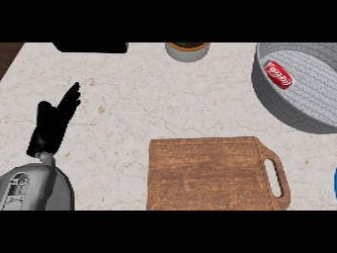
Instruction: Pick the can from the cutting board and place it in the basket
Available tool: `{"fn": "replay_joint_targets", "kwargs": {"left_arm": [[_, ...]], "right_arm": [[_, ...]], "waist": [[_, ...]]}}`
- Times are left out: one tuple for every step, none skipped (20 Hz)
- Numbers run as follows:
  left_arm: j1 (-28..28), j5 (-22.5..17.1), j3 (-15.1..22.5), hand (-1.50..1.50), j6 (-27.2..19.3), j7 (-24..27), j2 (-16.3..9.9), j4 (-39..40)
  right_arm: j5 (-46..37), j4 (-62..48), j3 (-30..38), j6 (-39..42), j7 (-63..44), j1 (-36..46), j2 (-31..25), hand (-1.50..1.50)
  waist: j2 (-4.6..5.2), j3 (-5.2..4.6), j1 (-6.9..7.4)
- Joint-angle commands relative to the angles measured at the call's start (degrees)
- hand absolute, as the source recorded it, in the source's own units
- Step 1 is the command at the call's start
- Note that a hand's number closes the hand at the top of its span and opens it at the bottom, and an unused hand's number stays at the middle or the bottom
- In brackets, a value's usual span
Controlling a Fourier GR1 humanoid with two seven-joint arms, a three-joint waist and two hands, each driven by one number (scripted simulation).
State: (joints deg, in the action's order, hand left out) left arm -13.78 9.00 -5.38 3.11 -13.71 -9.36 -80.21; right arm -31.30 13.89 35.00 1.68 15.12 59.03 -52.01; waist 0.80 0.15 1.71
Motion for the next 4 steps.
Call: {"fn": "replay_joint_targets", "kwargs": {"left_arm": [[-2.2, 0.1, -0.8, 0.0, -0.3, -0.7, -0.8, 0.2], [2.7, 0.3, -0.3, 0.0, -0.1, 1.8, -0.5, -1.2], [0.3, 0.5, 1.1, 0.0, -0.9, -0.1, 1.5, -1.6], [1.6, 0.4, 0.3, 0.0, -0.1, 0.6, 0.0, -1.3]], "right_arm": [[2.5, -2.4, 3.0, 3.4, 2.7, -4.0, -5.7, -1.5], [3.1, -3.0, 3.7, 4.8, 5.2, -7.1, -7.5, -1.5], [3.2, -3.6, 3.8, 6.9, 3.7, -5.7, -9.0, -1.5], [4.5, -3.9, 5.1, 6.5, 6.5, -8.6, -8.7, -1.5]], "waist": [[0.26, 0.09, -0.09], [0.21, 0.13, 0.13], [0.37, 0.17, 0.37], [0.16, 0.14, -0.03]]}}
